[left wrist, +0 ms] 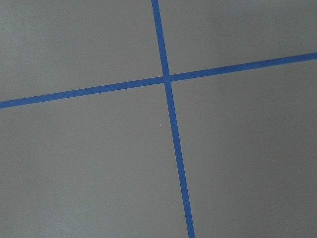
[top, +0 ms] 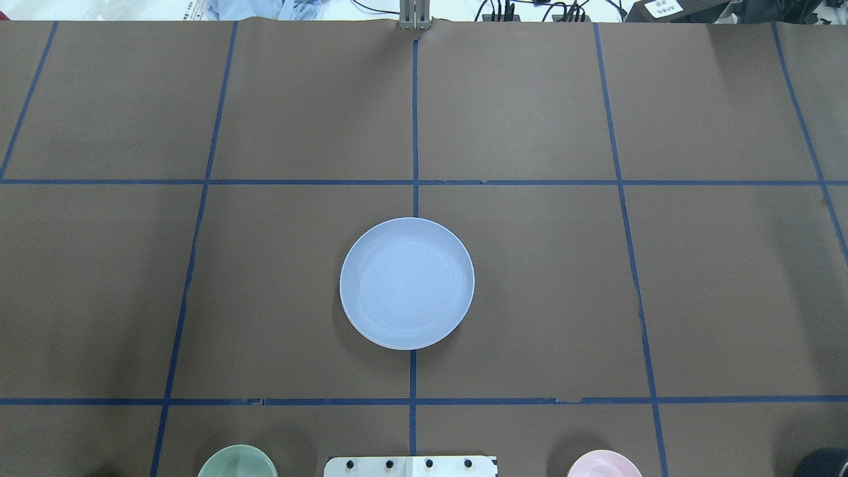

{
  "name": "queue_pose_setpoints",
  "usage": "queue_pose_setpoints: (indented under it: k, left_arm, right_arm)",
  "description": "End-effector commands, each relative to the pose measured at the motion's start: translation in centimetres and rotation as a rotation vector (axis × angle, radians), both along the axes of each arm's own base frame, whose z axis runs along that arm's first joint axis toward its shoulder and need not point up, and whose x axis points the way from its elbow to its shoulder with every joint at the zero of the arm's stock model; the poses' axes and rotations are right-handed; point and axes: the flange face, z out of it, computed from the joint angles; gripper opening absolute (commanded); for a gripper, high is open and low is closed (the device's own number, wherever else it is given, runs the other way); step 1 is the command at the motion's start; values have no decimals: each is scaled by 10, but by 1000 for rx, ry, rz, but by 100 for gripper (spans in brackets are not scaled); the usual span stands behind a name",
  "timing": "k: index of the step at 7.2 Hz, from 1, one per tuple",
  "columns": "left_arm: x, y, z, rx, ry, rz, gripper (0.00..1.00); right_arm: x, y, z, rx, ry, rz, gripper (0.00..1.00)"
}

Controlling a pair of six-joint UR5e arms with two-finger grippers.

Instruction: Stack three plates with pink and blue

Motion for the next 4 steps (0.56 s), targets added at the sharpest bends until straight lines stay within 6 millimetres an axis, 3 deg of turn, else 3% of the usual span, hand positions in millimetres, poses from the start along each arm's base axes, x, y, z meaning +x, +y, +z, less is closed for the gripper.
queue_pose_setpoints:
  k: [1,4]
  left_arm:
    - [0,0,-1,5,-1,2,100]
    - [0,0,-1,6,-1,3,100]
  right_arm:
    - [0,-1,0,7,0,2,100]
    - [0,-1,-1,8,-5,2,100]
